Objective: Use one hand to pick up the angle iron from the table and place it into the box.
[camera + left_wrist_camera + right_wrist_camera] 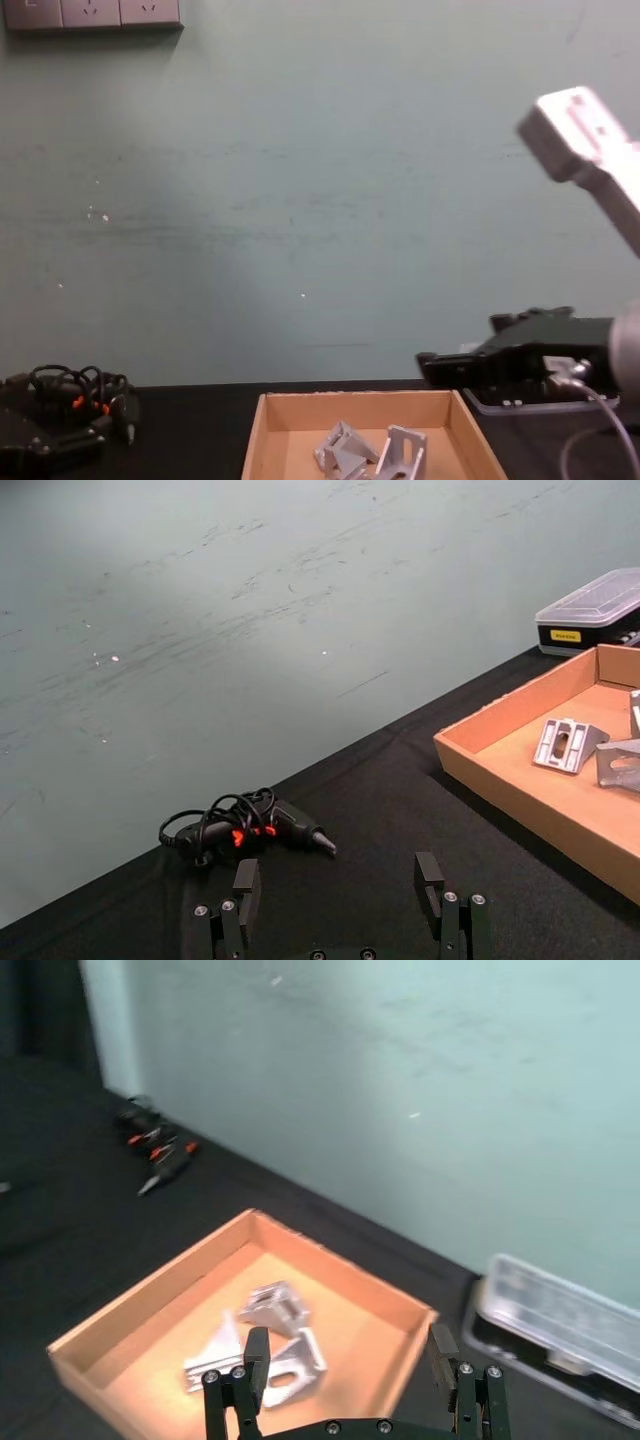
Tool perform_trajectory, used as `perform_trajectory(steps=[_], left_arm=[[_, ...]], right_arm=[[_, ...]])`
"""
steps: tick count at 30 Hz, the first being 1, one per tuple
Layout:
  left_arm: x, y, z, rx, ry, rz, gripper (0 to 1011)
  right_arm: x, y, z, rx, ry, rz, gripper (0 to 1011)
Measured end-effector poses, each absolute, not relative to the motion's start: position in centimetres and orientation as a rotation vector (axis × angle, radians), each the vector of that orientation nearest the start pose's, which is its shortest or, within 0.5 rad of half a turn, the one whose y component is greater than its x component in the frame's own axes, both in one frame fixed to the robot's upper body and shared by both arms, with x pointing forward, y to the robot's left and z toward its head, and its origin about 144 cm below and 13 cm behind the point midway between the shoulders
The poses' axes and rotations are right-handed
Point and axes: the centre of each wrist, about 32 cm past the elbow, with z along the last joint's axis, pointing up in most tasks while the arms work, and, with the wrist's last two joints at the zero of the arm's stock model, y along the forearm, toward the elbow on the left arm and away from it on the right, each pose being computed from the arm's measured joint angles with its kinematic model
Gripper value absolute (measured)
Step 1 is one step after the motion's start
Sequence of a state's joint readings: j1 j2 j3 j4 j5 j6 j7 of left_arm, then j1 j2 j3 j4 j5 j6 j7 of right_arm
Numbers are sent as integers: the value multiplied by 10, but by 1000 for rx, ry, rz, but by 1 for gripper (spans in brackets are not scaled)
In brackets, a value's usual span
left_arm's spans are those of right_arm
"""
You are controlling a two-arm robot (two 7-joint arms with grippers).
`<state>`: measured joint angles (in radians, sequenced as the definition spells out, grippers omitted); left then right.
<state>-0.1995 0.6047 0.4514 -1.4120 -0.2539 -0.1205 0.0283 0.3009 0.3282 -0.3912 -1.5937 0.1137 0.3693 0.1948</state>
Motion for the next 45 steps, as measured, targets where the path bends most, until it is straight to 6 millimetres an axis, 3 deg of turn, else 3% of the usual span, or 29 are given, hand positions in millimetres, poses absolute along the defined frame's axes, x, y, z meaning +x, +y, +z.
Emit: perform_trajectory(steps=[9, 15, 45], left_arm=[[489, 310, 1140, 304, -285, 1248, 1011], [489, 310, 1140, 304, -285, 1248, 1011], [489, 310, 1140, 304, -285, 1248, 1011]], right_arm=[[485, -208, 1192, -299, -179, -1220, 1000], [480, -209, 1176, -313, -185, -1264, 1000], [479, -209, 1173, -321, -183, -1272, 1000]])
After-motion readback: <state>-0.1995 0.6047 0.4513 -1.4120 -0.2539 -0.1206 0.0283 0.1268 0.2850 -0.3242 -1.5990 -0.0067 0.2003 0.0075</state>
